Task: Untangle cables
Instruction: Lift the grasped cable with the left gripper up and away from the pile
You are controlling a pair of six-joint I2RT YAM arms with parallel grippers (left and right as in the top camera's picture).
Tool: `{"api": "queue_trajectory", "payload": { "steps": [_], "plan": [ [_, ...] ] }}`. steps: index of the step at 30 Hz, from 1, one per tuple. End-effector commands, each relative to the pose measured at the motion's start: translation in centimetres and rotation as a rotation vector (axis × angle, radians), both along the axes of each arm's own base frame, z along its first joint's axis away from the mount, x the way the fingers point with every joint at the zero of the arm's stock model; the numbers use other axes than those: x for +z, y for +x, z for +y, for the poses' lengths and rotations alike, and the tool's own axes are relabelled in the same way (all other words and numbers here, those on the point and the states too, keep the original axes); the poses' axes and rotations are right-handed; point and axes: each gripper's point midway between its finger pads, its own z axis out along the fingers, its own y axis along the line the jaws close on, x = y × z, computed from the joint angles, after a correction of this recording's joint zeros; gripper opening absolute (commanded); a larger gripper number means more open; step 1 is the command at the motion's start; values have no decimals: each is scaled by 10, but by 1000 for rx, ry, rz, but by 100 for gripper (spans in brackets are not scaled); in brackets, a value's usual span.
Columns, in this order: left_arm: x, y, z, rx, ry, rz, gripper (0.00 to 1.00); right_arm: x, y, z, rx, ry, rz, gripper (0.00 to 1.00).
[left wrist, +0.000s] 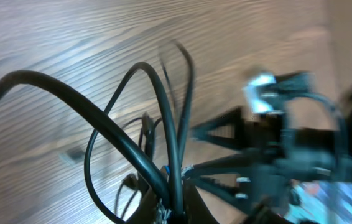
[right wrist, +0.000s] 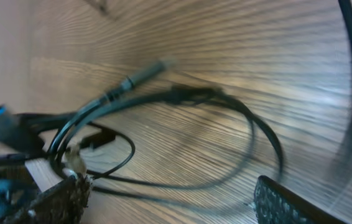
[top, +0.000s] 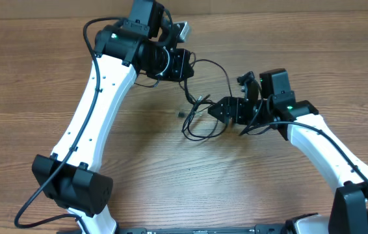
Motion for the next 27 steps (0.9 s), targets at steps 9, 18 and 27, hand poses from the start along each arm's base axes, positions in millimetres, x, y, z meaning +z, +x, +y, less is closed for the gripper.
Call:
{"api": "queue_trajectory", "payload": {
  "steps": [9, 18, 27],
  "plan": [
    [43, -12, -21, -130, -167, -63, 4, 20, 0, 36, 68, 98, -60, 76],
    [85, -27, -48, -301, -420, -114, 4, 11, 23, 16, -226, 62, 56, 78],
    [96, -28, -52, -340, -473, -145, 4, 35, 17, 41, -103, 205, 35, 64]
  ]
}}
